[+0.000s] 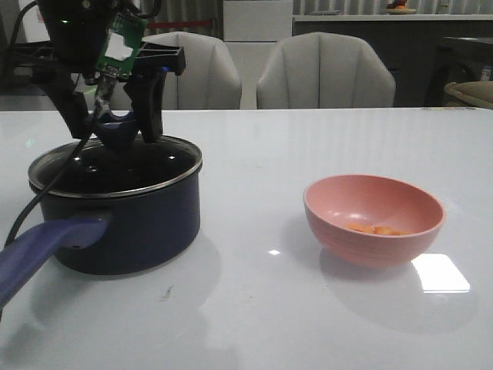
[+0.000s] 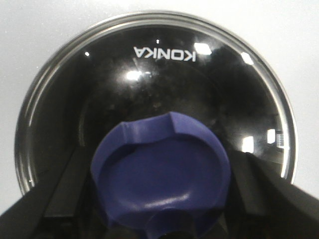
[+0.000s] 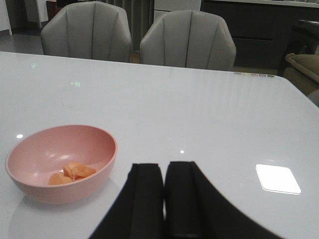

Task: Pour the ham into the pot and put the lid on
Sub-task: 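Lower the left gripper onto the purple lid knob and grasp it, then lift the glass lid off the saucepan with the left gripper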

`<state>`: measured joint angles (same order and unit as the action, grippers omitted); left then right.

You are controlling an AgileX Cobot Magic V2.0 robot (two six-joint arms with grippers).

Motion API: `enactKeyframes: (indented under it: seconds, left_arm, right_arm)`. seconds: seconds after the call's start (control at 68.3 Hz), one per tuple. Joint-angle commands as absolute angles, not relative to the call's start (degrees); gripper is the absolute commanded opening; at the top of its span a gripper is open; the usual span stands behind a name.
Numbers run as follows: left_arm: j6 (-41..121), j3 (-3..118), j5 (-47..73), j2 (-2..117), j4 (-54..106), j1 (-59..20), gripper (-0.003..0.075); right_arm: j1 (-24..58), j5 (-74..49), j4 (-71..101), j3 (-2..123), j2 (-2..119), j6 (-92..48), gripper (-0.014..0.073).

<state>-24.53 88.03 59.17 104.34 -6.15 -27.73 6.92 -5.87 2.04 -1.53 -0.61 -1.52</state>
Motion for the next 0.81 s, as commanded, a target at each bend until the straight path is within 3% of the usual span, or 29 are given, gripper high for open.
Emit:
enactKeyframes:
  seconds: [0.0, 0.439, 0.791]
  left_arm:
    - [-24.98, 92.00, 58.56, 101.27, -6.87, -27.54, 0.0333]
    - [-20.86, 94.33, 64.92, 96.01, -11.06, -23.92, 0.0333]
    - [-5.75, 84.29, 61.35, 87.53, -3.72, -1.37, 0.0333]
  right_arm:
    - [6.59, -1.44, 1.67, -1.26, -1.77, -1.86, 0.0170]
    - [6.59, -1.44, 1.67, -1.26, -1.77, -1.86, 0.0170]
    - [6.59, -1.44, 1.67, -1.26, -1.77, -1.86, 0.0170]
